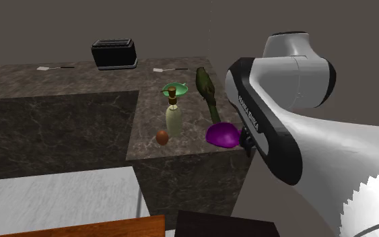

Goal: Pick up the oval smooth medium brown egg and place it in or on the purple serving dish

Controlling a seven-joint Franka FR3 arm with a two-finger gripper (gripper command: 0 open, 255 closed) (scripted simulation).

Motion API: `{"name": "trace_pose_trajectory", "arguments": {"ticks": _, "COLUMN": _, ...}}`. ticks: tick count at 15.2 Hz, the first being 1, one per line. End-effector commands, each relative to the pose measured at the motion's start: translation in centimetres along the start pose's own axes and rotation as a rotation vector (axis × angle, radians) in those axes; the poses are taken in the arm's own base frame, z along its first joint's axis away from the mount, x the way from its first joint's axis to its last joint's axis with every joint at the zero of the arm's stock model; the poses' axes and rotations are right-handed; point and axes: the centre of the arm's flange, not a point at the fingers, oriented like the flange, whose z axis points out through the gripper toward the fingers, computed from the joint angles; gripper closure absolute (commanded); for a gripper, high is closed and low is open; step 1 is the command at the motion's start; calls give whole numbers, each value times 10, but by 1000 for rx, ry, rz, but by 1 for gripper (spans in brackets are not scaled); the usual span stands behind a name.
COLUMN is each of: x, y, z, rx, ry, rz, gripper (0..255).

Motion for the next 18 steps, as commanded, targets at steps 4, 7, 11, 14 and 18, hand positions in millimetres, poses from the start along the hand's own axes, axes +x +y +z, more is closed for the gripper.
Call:
{"name": "trace_pose_trajectory", "arguments": {"ticks": 4, "x": 12, "y": -37, "z": 7, "rx": -9, "ry": 26, "rz": 18, "gripper": 0}}
{"name": "trace_pose_trajectory", "arguments": {"ticks": 7, "x": 24, "y": -74, "z": 13, "rx": -17, "ry": 51, "rz": 36, "gripper": 0}}
{"name": "trace_pose_trajectory", "arguments": {"ticks": 11, "x": 43, "y": -123, "z": 22, "rx": -29, "ry": 85, "rz": 61, "gripper": 0}}
{"name": "trace_pose_trajectory", "arguments": {"ticks": 14, "x": 57, "y": -159, "z": 29, "rx": -37, "ry": 111, "rz": 79, "gripper": 0}}
{"name": "trace_pose_trajectory", "arguments": {"ticks": 18, "x": 78, "y": -206, "z": 37, "rx": -49, "ry": 145, "rz": 103, "gripper": 0}}
